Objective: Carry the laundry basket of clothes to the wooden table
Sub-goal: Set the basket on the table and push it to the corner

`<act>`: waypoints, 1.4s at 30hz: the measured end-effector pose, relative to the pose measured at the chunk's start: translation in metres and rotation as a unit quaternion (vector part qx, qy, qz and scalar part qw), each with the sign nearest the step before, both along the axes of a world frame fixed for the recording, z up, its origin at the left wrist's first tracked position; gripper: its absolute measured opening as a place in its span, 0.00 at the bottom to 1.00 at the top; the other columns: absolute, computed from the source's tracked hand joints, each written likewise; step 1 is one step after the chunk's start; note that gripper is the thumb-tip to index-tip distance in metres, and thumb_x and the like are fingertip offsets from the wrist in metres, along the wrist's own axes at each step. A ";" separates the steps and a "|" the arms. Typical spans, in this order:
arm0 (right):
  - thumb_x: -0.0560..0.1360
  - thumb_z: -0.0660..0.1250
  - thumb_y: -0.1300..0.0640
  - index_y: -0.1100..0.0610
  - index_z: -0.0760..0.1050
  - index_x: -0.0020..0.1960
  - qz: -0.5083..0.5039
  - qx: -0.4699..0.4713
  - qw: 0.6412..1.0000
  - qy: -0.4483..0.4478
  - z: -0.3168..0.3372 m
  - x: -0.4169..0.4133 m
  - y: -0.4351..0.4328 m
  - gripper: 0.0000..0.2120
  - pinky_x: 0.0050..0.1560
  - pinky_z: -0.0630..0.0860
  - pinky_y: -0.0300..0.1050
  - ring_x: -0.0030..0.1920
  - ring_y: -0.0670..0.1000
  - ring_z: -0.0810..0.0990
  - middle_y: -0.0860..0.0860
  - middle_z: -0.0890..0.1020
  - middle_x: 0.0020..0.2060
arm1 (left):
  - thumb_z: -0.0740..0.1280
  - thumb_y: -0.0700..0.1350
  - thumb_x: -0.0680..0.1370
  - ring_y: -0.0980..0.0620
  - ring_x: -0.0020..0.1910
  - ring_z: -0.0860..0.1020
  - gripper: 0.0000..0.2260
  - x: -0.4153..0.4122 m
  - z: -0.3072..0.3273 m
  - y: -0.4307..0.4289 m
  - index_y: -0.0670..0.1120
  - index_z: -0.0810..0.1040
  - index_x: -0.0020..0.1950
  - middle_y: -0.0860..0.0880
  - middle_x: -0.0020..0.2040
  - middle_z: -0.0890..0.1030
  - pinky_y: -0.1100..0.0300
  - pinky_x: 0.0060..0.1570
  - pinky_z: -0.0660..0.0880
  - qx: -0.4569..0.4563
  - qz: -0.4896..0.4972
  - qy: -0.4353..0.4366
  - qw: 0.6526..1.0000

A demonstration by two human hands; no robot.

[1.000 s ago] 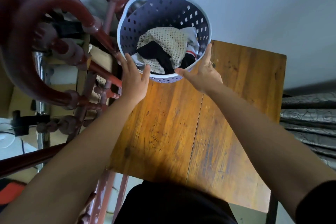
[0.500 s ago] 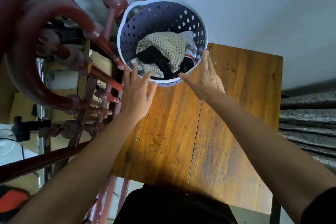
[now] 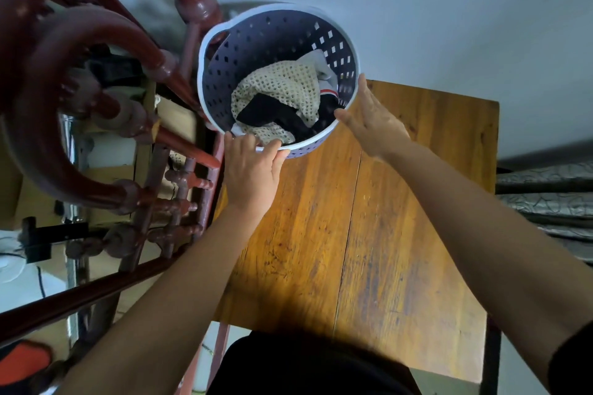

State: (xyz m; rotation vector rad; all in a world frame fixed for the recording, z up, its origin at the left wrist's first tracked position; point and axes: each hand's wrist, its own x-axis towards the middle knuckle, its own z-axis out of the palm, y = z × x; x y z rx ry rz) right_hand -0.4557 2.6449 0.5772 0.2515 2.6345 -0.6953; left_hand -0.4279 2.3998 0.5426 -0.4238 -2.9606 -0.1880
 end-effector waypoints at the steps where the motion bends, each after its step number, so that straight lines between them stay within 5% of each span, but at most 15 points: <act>1: 0.82 0.48 0.33 0.50 0.35 0.85 -0.001 -0.004 1.000 0.003 0.000 -0.001 0.001 0.40 0.73 0.67 0.65 0.82 0.57 0.58 0.50 0.52 0.85 | 0.65 0.54 0.80 0.38 0.46 0.77 0.14 0.002 -0.001 0.001 0.46 0.84 0.54 0.42 0.41 0.78 0.38 0.69 0.65 0.004 0.003 0.002 1.000; 11: 0.84 0.50 0.37 0.51 0.44 0.85 -0.071 0.005 0.997 0.025 0.017 -0.002 0.000 0.35 0.64 0.75 0.58 0.77 0.61 0.69 0.54 0.61 0.83 | 0.64 0.56 0.80 0.40 0.49 0.79 0.16 0.006 0.006 0.025 0.46 0.84 0.56 0.42 0.46 0.82 0.41 0.66 0.68 0.029 0.025 -0.031 0.999; 14: 0.83 0.52 0.35 0.52 0.38 0.85 -0.090 0.005 0.996 0.016 0.018 0.014 -0.017 0.40 0.54 0.82 0.57 0.71 0.64 0.76 0.55 0.53 0.84 | 0.58 0.57 0.82 0.39 0.53 0.79 0.23 -0.002 0.007 0.002 0.41 0.80 0.61 0.40 0.50 0.83 0.43 0.62 0.71 0.038 -0.047 -0.045 0.997; 18: 0.83 0.53 0.35 0.52 0.33 0.84 -0.073 -0.021 0.997 0.024 0.009 0.036 -0.042 0.43 0.43 0.83 0.53 0.62 0.62 0.82 0.50 0.43 0.85 | 0.53 0.64 0.81 0.38 0.65 0.76 0.31 -0.024 0.013 -0.038 0.38 0.76 0.65 0.38 0.61 0.80 0.39 0.72 0.63 -0.055 -0.078 -0.092 0.991; 22: 0.84 0.51 0.37 0.52 0.40 0.85 -0.053 -0.003 0.997 0.051 -0.002 0.041 -0.058 0.38 0.55 0.80 0.52 0.79 0.58 0.66 0.52 0.39 0.85 | 0.54 0.65 0.80 0.38 0.51 0.79 0.32 -0.025 0.018 -0.034 0.38 0.82 0.53 0.37 0.47 0.83 0.39 0.70 0.63 -0.077 -0.083 -0.072 0.991; 26: 0.81 0.38 0.39 0.53 0.51 0.85 0.015 0.081 0.995 0.056 -0.007 0.034 -0.052 0.35 0.69 0.75 0.58 0.84 0.58 0.49 0.55 0.35 0.84 | 0.56 0.64 0.80 0.38 0.48 0.78 0.30 -0.013 0.012 -0.004 0.39 0.84 0.49 0.38 0.42 0.81 0.38 0.71 0.61 -0.038 -0.034 -0.079 0.996; 29: 0.83 0.44 0.35 0.52 0.43 0.85 0.001 0.078 0.996 0.054 -0.005 0.028 -0.042 0.36 0.68 0.74 0.58 0.84 0.56 0.51 0.52 0.33 0.83 | 0.58 0.63 0.80 0.38 0.53 0.78 0.27 -0.012 0.008 0.002 0.40 0.83 0.49 0.39 0.45 0.82 0.37 0.73 0.57 -0.010 -0.024 -0.084 0.996; 35: 0.81 0.46 0.31 0.50 0.41 0.85 0.018 0.070 0.996 0.057 -0.006 0.028 -0.033 0.40 0.63 0.78 0.58 0.83 0.56 0.57 0.50 0.32 0.83 | 0.51 0.64 0.81 0.36 0.77 0.60 0.29 -0.010 0.013 -0.019 0.46 0.77 0.67 0.34 0.74 0.69 0.40 0.77 0.48 -0.007 -0.005 -0.112 0.994; 42: 0.79 0.46 0.27 0.47 0.41 0.85 0.026 0.068 0.996 0.045 -0.004 0.020 -0.028 0.43 0.55 0.82 0.55 0.81 0.57 0.64 0.50 0.31 0.83 | 0.50 0.63 0.81 0.35 0.76 0.62 0.30 -0.015 0.018 -0.022 0.42 0.82 0.59 0.32 0.72 0.71 0.38 0.75 0.55 -0.014 -0.001 -0.136 0.991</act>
